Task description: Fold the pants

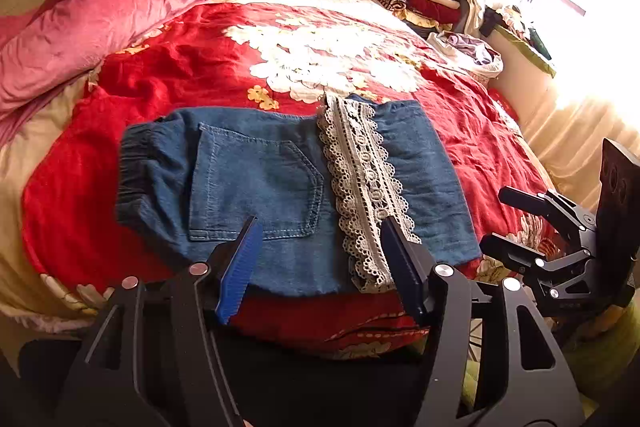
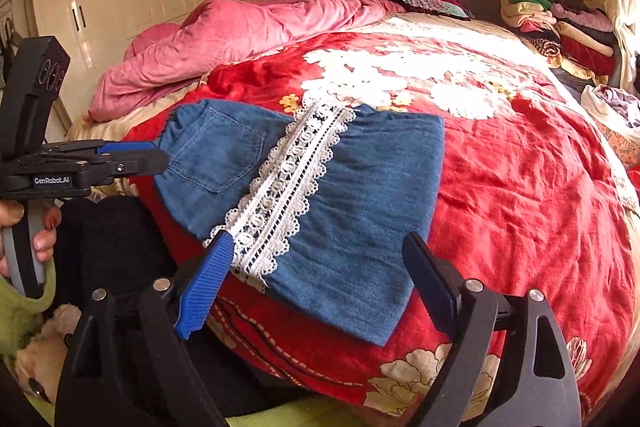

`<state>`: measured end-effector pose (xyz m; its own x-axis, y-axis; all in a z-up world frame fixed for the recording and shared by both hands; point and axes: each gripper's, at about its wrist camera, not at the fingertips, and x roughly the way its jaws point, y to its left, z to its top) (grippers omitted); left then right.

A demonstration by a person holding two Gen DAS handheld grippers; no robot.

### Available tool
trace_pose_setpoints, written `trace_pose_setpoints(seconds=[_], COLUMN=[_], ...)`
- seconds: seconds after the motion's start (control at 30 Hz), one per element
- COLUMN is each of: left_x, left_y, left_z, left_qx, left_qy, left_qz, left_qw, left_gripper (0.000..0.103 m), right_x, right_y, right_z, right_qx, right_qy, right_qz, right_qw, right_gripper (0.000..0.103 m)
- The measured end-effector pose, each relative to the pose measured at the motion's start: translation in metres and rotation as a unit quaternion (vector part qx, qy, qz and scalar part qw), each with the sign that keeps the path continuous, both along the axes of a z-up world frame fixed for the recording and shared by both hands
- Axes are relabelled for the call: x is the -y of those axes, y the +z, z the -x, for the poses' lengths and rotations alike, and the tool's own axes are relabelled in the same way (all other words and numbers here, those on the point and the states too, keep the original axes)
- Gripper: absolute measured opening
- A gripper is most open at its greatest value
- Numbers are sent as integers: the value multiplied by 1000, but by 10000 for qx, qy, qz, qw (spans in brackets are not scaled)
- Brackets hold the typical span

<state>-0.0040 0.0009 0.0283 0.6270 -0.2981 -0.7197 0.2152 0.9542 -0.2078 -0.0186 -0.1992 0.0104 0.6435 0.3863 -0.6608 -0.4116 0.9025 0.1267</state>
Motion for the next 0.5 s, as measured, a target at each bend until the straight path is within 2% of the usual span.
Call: trace_pose_setpoints(seconds=[0.13,0.5], left_x=[-16,-75], left_y=[8,0], left_z=[4,7], left_qx=[108,34], left_qy=[193,868], left_qz=[-77,-14], left_qw=[9997,9962], left_gripper=[62,71], right_x=[-9,-46], right_y=[9,33], right_z=[-4,-28], right_qx=[86,273], right_qy=[74,398], right_qz=[52,92], right_qw=[9999,9988], right_gripper=[85,85])
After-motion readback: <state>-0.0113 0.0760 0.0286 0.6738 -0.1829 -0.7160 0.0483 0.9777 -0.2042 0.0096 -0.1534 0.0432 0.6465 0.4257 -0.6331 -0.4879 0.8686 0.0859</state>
